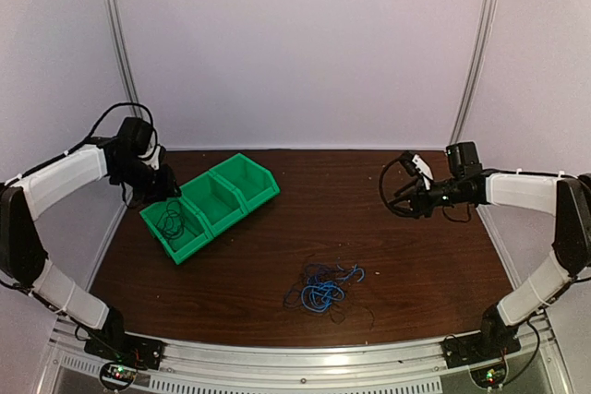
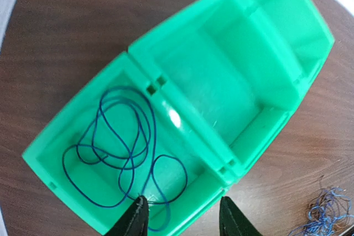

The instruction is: Untangle the cables

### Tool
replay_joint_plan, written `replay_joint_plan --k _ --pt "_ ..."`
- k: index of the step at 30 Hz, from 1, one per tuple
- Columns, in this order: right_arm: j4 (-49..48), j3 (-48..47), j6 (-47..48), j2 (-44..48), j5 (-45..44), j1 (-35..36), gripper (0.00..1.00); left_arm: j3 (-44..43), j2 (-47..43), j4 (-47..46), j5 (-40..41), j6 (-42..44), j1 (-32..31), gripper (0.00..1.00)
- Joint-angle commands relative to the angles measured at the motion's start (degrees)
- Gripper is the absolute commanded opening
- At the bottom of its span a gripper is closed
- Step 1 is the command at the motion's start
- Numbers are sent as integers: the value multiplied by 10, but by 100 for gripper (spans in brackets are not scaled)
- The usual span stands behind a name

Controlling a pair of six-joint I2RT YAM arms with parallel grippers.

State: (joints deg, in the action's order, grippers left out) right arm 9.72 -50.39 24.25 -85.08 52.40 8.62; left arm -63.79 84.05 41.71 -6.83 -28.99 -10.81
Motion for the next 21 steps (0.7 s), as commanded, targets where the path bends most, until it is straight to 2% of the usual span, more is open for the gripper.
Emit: replay_joint_plan --k 1,7,10,13,17,21 --pt "9 -19 6 -14 12 -2 53 -67 -30 38 22 30 3 47" --pt "12 -21 6 -18 12 -2 53 -97 4 43 79 66 3 49" --pt "12 -20 7 -16 8 -2 53 -100 24 42 37 77 3 46" --pt "13 -20 6 -11 4 -2 53 -70 -1 -15 -22 103 -14 44" --pt "15 -21 13 -11 0 -2 53 -50 -52 -101 -49 160 -124 44" --pt "32 -31 25 -18 7 -1 52 0 -81 -227 -79 152 -207 44"
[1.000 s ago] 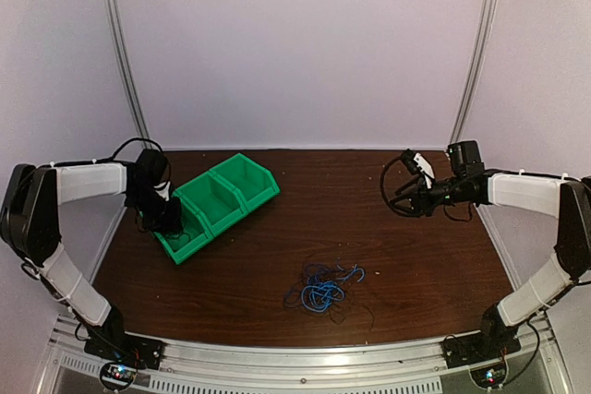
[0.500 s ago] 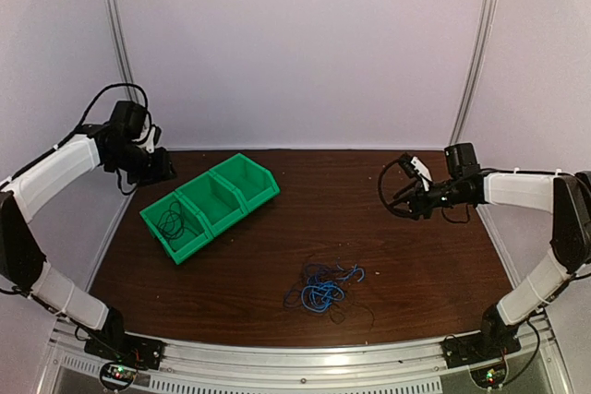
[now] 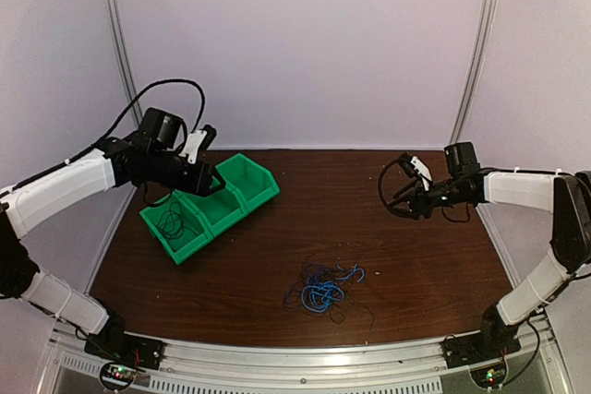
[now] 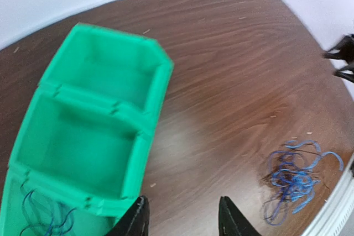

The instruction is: Untangle the cables

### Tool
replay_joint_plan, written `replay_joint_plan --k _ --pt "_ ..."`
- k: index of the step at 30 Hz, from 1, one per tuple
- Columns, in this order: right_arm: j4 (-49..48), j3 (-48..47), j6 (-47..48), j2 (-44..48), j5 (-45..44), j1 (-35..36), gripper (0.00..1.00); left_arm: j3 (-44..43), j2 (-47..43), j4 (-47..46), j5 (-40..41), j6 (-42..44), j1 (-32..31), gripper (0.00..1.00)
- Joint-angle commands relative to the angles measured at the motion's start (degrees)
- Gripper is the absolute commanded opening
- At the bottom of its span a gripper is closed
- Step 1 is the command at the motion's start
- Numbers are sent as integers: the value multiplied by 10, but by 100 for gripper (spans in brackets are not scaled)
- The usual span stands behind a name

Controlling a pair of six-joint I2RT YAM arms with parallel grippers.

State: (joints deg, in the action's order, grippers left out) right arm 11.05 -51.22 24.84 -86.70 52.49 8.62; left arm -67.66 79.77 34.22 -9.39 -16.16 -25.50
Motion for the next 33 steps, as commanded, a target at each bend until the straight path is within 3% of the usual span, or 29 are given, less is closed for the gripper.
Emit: replay_joint_plan --k 1,5,11,22,29,33 --pt "32 -29 26 -4 9 1 52 57 -44 -190 -60 16 -79 44" --pt "114 -65 81 -7 12 17 49 114 -39 -309 -71 2 -147 45" --pt "209 -79 134 8 -41 80 41 129 22 -326 -107 21 -198 44" --pt "218 -78 153 77 -156 259 45 200 99 -337 -208 -25 -238 38" --pt "194 -77 176 41 -259 384 42 276 111 -467 -238 -103 -242 38" --pt "187 -84 180 9 -270 428 47 282 148 -520 -262 -132 -247 37"
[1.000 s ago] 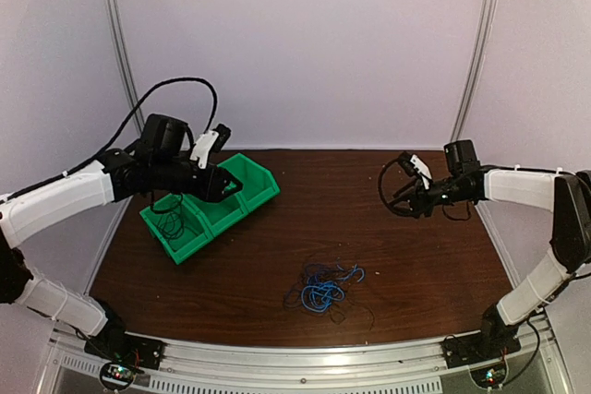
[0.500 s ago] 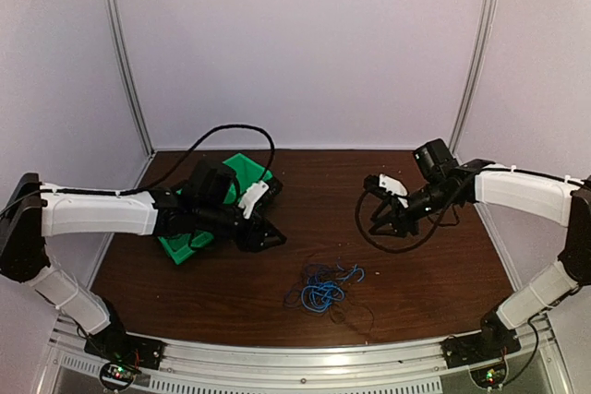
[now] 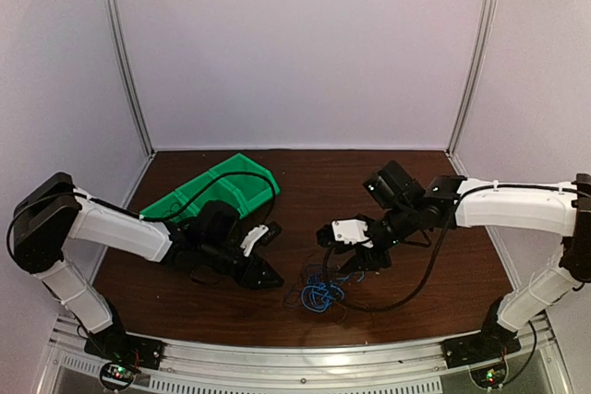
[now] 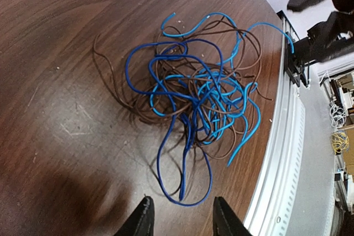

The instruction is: Untangle the cables

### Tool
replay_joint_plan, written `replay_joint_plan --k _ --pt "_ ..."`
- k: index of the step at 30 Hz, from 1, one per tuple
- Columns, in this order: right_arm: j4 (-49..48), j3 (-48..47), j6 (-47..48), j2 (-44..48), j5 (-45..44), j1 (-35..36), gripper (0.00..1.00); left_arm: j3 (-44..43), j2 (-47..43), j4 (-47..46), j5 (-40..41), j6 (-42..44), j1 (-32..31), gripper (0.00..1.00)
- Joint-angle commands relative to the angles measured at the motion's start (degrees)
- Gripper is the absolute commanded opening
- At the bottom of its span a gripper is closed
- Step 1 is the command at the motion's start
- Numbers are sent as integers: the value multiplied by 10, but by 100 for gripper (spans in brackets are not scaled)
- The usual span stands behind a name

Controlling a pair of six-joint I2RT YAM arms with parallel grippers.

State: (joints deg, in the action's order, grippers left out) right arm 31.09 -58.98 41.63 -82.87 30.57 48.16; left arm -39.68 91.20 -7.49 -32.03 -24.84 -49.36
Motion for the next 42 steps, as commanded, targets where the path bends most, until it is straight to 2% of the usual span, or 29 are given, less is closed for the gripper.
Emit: replay_joint_plan --k 1,7,19,27,42 --pt "-12 -14 12 -42 -56 44 50 -4 42 -101 -29 -46 -11 37" --pt "7 -41 7 -97 -76 81 57 -20 83 -102 -11 -55 -12 28" --pt "-57 -20 -6 -125 -105 90 57 -59 157 -134 -26 -60 -13 23" --pt "-82 -11 -22 -142 -94 90 56 -70 172 -135 -48 -43 -18 29" --pt "-114 8 -38 -162 -95 90 55 -63 172 -150 -31 -43 -19 1"
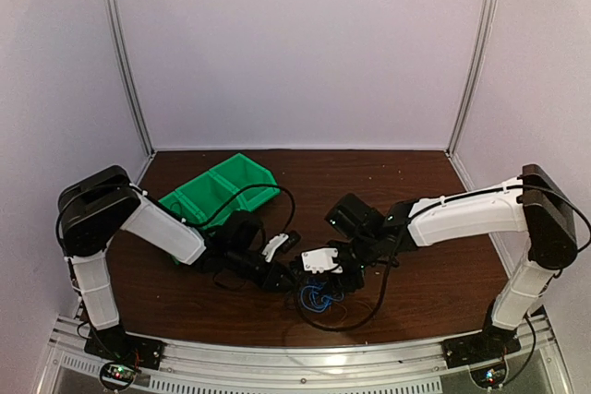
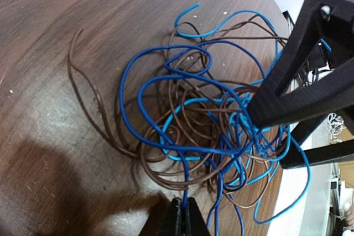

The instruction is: Untangle the cables

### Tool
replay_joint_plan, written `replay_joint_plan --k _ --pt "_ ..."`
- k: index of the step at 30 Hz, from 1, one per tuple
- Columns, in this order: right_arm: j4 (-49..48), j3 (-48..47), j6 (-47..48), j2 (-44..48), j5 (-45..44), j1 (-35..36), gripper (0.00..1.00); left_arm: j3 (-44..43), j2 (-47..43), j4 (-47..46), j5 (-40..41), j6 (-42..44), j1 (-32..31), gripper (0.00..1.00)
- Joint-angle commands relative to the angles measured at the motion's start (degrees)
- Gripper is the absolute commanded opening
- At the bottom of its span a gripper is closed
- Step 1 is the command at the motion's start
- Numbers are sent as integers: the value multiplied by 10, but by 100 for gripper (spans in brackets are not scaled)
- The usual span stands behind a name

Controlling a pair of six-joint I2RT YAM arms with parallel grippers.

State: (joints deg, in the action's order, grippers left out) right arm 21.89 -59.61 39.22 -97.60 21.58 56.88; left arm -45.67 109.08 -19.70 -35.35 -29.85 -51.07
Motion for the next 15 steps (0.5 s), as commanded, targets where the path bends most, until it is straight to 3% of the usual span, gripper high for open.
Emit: replay_joint_plan --k 1,7,15 --pt "-27 17 -19 -18 -7 2 55 -1 -12 -29 4 7 -2 0" --pt "-56 20 -51 -49 -9 -19 52 5 -67 12 27 21 -3 0" --pt "-70 36 -59 -41 3 -70 45 -5 -230 167 116 67 1 0"
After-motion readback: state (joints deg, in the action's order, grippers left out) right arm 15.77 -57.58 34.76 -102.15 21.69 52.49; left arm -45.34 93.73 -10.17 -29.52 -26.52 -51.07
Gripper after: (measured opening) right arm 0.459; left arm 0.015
